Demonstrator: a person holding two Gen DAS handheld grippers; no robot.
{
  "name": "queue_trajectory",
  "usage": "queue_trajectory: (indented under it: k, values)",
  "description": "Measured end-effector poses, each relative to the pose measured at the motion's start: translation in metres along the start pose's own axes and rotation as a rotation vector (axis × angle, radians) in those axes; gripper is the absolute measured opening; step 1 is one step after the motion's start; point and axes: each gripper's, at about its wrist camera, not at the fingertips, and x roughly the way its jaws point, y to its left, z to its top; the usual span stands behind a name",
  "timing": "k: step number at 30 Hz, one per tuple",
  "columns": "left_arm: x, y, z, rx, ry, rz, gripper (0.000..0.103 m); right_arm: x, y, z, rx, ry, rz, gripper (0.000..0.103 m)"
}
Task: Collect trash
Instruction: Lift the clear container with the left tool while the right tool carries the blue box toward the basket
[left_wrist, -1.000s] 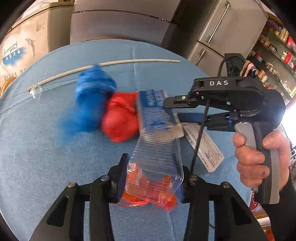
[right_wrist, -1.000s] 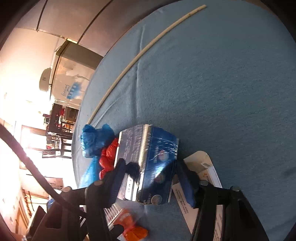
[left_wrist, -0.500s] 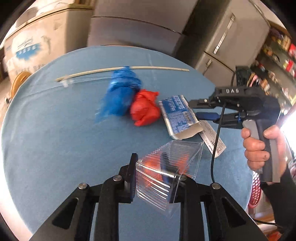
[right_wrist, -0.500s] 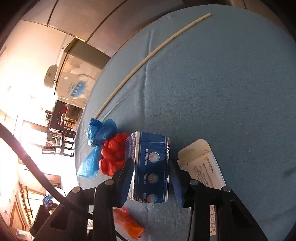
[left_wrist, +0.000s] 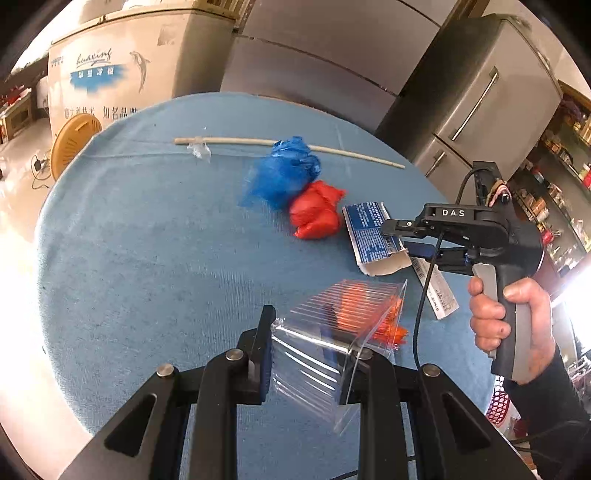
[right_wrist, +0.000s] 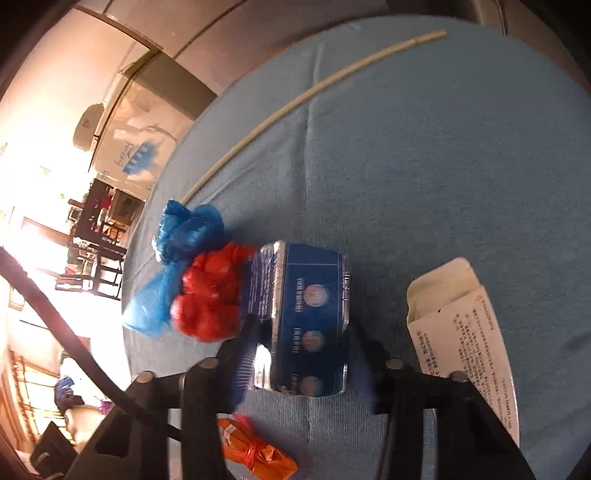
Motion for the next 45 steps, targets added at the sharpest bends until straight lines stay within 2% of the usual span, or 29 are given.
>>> queue_trajectory:
  k: [8,14,21,33,45]
  values:
    - [-0.008,-0.02,0.002,0.021,-0.015,0.013,0.025,-0.043,0.008,-0.027,-0.113,-0.114,-0.054,0.043]
    - [-0.015,-0.047,0.0,0.062,-0.012,0.015,0.025,-0.092,-0.017,-0.062,-0.086,-0.163,-0.014,0.043]
    - [-0.022,-0.103,-0.008,0.162,-0.031,0.018,0.025,-0.157,-0.057,-0.099,-0.04,-0.25,0.013,0.043]
    - [-0.04,-0.223,-0.038,0.411,-0.072,0.077,0.025,-0.253,-0.107,-0.16,-0.01,-0.416,-0.032,0.043]
    - [-0.047,-0.293,-0.06,0.544,-0.092,0.118,0.025,-0.316,-0.141,-0.199,0.009,-0.52,-0.051,0.043]
